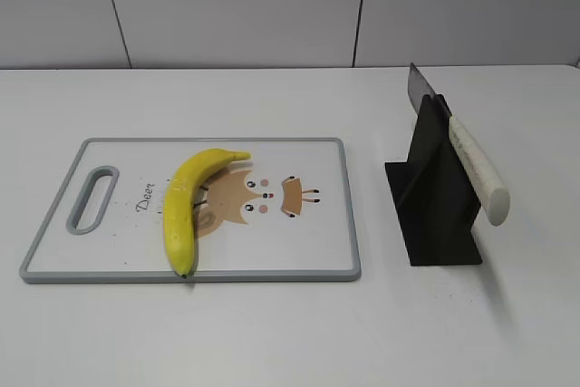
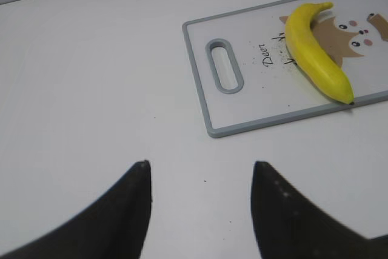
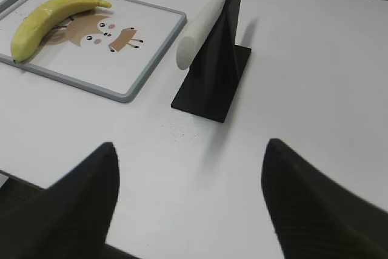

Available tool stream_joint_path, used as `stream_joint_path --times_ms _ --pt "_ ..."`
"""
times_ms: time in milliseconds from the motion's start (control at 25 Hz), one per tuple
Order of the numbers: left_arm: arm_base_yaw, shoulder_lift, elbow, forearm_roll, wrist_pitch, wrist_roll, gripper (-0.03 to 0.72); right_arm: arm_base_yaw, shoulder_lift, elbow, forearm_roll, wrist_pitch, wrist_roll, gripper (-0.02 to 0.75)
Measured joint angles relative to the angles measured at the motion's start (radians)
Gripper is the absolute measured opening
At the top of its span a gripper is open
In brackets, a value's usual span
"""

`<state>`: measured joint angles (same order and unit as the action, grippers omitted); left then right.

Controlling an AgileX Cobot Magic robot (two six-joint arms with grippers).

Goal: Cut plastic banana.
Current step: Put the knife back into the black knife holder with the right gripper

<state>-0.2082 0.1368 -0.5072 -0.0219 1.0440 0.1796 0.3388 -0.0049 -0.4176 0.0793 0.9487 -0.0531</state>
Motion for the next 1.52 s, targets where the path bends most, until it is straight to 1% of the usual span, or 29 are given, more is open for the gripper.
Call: stream_joint_path --times_ms 160,360,480,800,1000,1520 --pt "0.024 -0.001 0.000 0.000 0.000 0.000 0.489 -0.021 0.000 0.000 0.003 -0.002 -0.001 0.573" --pt "0.116 -0.046 0.000 0.000 0.000 0.000 0.483 -0.160 0.000 0.000 0.011 -0.002 -0.001 0.573" --pt "0.156 -0.107 0.000 0.000 0.003 0.000 0.467 -0.215 0.000 0.000 0.011 -0.002 -0.001 0.573" --pt "0.166 -0.121 -0.001 0.003 0.001 0.000 0.398 -0.318 0.000 0.000 0.016 -0.003 -0.001 0.573" --pt "0.166 -0.121 -0.001 0.003 0.001 0.000 0.361 -0.337 0.000 0.000 0.016 -0.003 -0.001 0.573" --pt "0.166 -0.121 -0.001 0.003 0.001 0.000 0.289 -0.337 0.000 0.000 0.016 -0.003 -0.003 0.573"
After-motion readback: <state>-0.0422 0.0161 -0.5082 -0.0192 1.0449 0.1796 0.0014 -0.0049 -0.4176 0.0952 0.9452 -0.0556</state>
